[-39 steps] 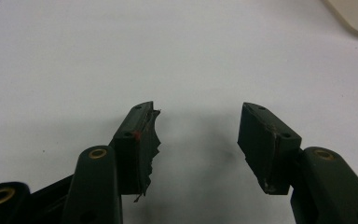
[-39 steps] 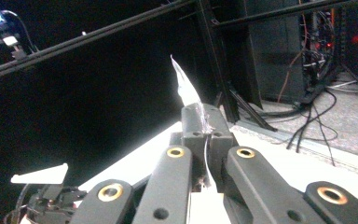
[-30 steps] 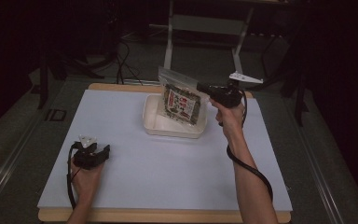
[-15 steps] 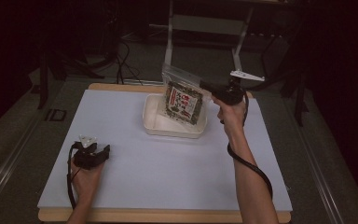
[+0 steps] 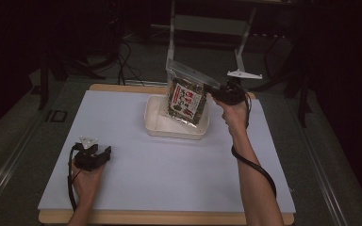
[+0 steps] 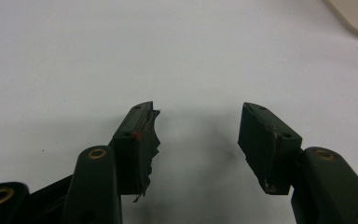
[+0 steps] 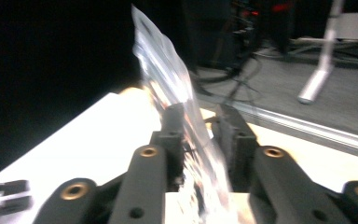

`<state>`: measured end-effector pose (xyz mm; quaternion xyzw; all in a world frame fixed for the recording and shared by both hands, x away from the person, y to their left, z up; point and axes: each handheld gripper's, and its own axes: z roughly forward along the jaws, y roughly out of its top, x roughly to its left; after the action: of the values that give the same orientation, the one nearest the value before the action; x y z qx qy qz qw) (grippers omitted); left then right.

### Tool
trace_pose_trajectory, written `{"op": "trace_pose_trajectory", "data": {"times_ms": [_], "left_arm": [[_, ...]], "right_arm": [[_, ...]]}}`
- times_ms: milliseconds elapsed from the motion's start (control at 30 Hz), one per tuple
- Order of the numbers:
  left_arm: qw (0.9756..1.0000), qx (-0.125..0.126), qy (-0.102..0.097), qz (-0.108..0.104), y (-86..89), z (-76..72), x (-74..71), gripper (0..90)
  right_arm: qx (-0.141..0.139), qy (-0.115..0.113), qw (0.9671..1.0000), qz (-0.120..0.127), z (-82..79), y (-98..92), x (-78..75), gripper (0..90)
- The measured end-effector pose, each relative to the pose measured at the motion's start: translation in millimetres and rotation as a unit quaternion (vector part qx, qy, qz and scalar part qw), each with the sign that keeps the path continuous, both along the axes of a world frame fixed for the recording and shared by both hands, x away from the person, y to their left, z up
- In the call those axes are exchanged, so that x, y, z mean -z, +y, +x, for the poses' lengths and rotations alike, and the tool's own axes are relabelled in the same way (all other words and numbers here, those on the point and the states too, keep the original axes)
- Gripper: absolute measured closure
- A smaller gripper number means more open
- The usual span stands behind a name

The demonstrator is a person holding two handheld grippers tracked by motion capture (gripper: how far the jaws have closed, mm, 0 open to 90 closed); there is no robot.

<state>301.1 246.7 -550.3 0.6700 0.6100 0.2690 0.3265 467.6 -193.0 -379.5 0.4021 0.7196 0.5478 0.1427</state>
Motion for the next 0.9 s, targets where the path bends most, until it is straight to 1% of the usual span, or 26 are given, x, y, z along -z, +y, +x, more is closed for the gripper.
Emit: {"op": "trace_pose_trajectory", "data": {"times_ms": [33,133,200,300,400,533,667,800,900], "left_arm": [[1.0,0.0,0.0,0.0,0.0,0.0,0.0,45.7],[1.0,0.0,0.0,0.001,-0.1,0.0,0.1,45.6],[1.0,0.0,-0.001,0.001,-0.1,0.0,0.0,45.6],[1.0,0.001,0.0,0.001,-0.1,0.0,0.0,45.6],[1.0,0.0,0.0,0.002,-0.2,0.0,0.1,45.6],[1.0,0.0,0.0,0.001,-0.3,-0.1,0.0,45.5],[1.0,-0.001,-0.001,-0.001,-0.4,0.0,0.1,45.5],[1.0,0.0,0.0,0.0,-0.2,-0.2,0.0,45.5],[1.0,-0.001,-0.001,0.0,-0.2,-0.3,-0.1,45.5]], "right_arm": [[0.012,0.007,0.9999,-0.002,1.4,-4.1,4.1,64.9],[0.022,0.016,0.9996,-0.003,2.4,-9.4,9.8,60.1],[0.027,0.019,0.9994,-0.004,2.4,-12.1,12.2,56.9],[0.033,0.016,0.9993,-0.007,1.8,-15.8,13.1,51.0],[0.035,0.021,0.9991,-0.009,2.0,-19.6,12.9,45.2],[0.042,0.027,0.9987,-0.01,1.8,-25.0,13.6,41.2],[0.048,0.024,0.9985,-0.012,-0.1,-30.2,15.5,39.5],[0.052,0.022,0.9984,-0.008,-3.8,-36.6,16.1,38.3],[0.05,0.019,0.9985,-0.01,-8.1,-41.0,15.6,37.4]]}}
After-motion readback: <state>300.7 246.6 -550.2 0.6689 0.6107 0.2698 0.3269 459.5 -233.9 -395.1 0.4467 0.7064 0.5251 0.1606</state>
